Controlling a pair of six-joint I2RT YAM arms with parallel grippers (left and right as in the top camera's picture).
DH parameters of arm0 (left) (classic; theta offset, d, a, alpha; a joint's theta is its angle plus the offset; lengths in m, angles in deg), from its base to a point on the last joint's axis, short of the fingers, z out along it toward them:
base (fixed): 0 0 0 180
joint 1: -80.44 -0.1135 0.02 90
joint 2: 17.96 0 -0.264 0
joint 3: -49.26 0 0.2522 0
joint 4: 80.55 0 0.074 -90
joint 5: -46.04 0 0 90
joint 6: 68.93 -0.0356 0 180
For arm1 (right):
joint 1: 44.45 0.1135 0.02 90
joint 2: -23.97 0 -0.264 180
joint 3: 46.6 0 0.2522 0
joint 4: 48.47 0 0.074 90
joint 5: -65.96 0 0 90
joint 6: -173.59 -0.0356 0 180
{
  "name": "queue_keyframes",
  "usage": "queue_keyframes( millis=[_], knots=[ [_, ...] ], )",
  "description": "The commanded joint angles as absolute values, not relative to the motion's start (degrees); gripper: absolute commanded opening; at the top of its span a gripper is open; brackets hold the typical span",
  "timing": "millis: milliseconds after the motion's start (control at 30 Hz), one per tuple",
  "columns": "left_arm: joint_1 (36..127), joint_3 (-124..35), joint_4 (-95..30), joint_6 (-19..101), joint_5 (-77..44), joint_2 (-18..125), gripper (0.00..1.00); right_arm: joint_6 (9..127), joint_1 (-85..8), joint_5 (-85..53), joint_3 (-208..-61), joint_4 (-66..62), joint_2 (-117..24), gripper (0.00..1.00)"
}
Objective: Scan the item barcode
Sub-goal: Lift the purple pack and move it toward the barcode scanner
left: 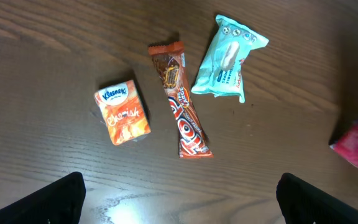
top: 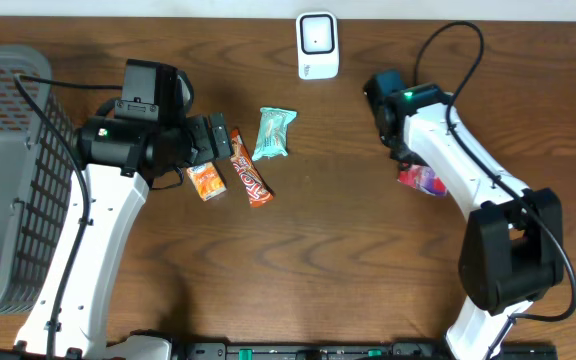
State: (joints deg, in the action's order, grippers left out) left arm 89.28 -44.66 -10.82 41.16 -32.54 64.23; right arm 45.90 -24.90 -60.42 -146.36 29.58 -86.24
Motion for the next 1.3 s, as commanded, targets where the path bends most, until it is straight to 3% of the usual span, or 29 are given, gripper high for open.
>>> queue_keyframes(
  millis=[0,167,267,333,533,700,833,1033,1267],
  knots=[
    [89.19,-44.99,-10.64,40.84,-32.91,64.38,0.98,52.21,-21.07,-50.67,-146.44,25.10,-86.70,0.27],
    [89.17,-44.99,-10.64,40.84,-32.89,64.38,0.98,52.41,-16.22,-40.20,-146.66,18.92,-86.72,0.49],
    [89.19,-44.99,-10.64,40.81,-32.91,64.38,0.98,52.41,-13.62,-39.81,-147.51,17.80,-86.72,0.78],
    [89.19,-44.99,-10.64,40.84,-32.91,64.38,0.98,53.13,-12.50,-39.76,-149.44,18.11,-86.70,0.91],
    [89.19,-44.99,-10.64,40.84,-32.91,64.38,0.98,56.96,-16.26,-39.90,-167.54,29.21,-86.70,0.99],
    [89.17,-44.99,-10.64,40.84,-32.89,64.38,0.98,66.05,-23.34,-36.01,-176.41,37.19,-86.70,0.99],
    [89.19,-44.99,-10.64,40.84,-32.89,64.38,0.98,73.31,-30.32,-27.55,-174.68,40.99,-86.83,0.99],
    [89.19,-44.99,-10.64,40.84,-32.91,64.38,0.98,88.56,-35.89,-1.86,-165.35,40.40,-86.83,0.99],
    [89.19,-44.99,-10.64,40.84,-32.91,64.38,0.98,84.28,-33.83,-10.32,-153.94,30.32,-86.83,0.99]
  ],
)
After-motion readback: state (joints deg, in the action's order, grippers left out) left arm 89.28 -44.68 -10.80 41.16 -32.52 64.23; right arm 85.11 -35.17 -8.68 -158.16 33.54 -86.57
